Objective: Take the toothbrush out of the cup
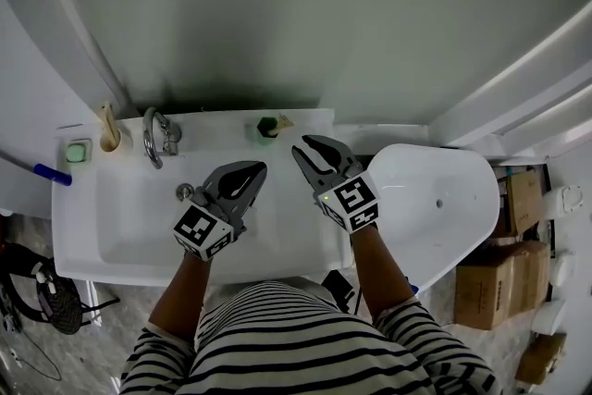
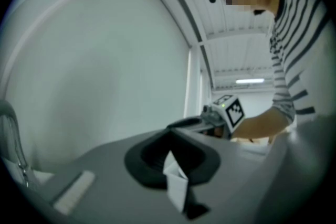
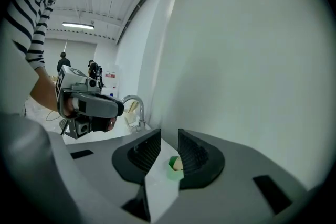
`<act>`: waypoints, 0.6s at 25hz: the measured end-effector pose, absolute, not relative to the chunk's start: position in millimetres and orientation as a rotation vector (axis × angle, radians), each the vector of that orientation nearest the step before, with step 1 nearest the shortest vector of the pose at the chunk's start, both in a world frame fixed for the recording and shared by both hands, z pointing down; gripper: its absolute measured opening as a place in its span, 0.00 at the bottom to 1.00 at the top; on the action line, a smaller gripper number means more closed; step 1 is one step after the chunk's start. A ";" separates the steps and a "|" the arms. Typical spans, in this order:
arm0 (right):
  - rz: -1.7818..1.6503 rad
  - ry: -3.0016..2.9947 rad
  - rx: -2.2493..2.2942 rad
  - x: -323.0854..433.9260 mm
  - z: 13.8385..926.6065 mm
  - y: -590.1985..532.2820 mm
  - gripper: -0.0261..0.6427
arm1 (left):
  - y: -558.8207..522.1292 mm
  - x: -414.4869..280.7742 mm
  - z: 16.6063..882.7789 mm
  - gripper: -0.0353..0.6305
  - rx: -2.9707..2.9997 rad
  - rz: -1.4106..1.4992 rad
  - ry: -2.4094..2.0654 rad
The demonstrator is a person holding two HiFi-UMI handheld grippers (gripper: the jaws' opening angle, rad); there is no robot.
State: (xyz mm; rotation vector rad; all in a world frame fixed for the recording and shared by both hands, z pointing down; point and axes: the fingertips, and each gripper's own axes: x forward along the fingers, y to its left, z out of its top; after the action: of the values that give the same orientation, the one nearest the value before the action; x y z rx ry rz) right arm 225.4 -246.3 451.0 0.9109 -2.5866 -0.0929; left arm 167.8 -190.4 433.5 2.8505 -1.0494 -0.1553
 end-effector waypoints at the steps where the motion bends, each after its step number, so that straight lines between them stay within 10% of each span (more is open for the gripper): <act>1: -0.093 -2.578 0.911 224.8 453.3 -249.7 0.15 | -191.2 166.8 435.2 0.06 2.848 -0.152 -1.049; 15: -0.066 -2.487 0.960 223.3 485.6 -289.5 0.16 | -191.8 163.6 452.7 0.06 2.824 -0.123 -1.011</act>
State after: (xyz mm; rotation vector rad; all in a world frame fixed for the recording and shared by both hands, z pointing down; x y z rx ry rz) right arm 223.3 -289.5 485.6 0.9600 -2.4871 -0.0659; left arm 163.6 -191.8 452.7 2.8240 -1.0111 -0.1226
